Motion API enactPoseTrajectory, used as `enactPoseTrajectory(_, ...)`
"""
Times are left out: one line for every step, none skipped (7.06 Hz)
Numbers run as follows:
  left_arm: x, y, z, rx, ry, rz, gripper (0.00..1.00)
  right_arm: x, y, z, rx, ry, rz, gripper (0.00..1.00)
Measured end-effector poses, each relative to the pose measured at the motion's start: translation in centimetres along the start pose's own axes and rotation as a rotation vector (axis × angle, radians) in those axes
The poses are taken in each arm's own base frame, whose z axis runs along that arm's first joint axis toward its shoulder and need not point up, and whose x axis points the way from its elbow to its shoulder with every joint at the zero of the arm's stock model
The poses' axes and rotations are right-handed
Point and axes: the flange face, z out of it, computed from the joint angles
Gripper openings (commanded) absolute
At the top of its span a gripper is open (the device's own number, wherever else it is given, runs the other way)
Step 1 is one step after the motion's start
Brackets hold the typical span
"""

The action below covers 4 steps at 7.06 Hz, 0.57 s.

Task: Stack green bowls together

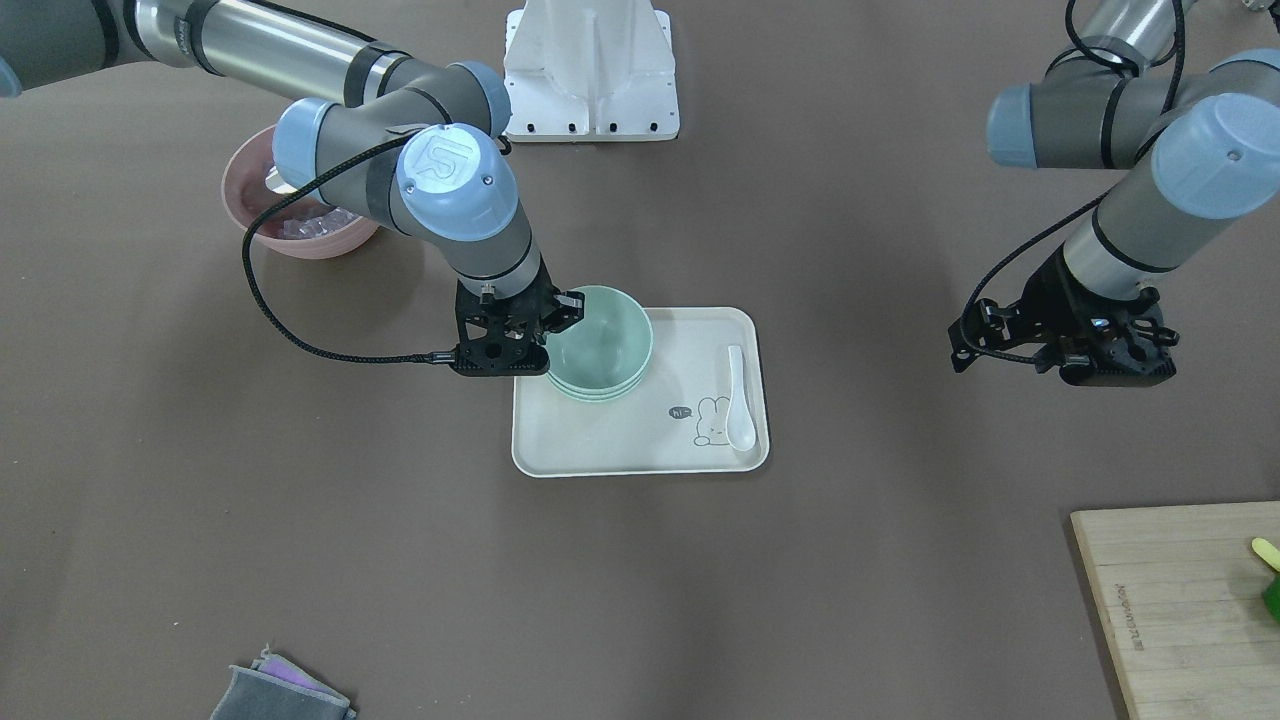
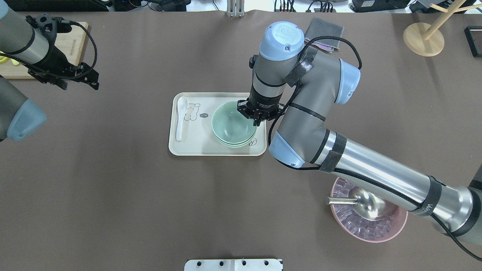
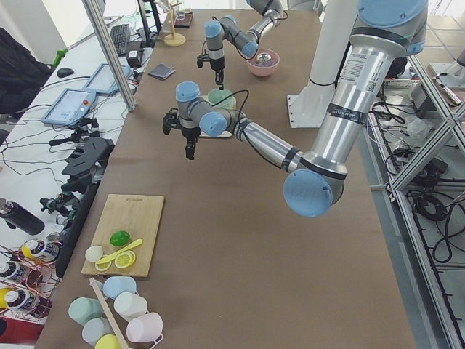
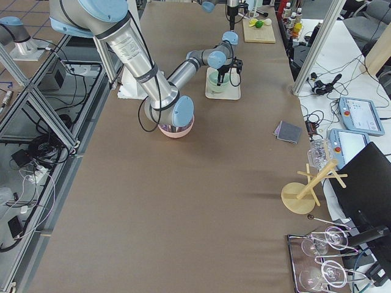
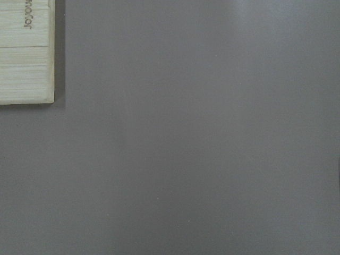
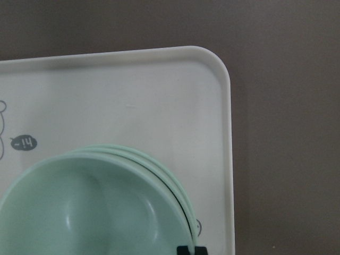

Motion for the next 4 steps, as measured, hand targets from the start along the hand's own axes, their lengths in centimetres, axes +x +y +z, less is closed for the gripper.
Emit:
enactPoseTrajectory(-0.06,-0.02,0.08,-0.001,-0.001,-0.001,0.97,0.04,-0.04,0.08,0.0,0.001,0.001,0.0)
enactPoseTrajectory(-0.07,-0.02,0.1,-0.002,-0.001,-0.001,0.97,0.08,-0.09,0.17,-0.001,0.003,0.002,0.0)
enactPoseTrajectory(-0.06,-0.04,0.11,-0.002,-0.001,-0.001,0.97,0.1,-0.12,0.2,-0.001,0.004,0.002,0.0)
enactPoseTrajectory(-0.04,-0.05,0.1,-0.002,-0.001,-0.001,0.97,0.09,-0.14,0.21,0.001,0.002,0.001,0.03)
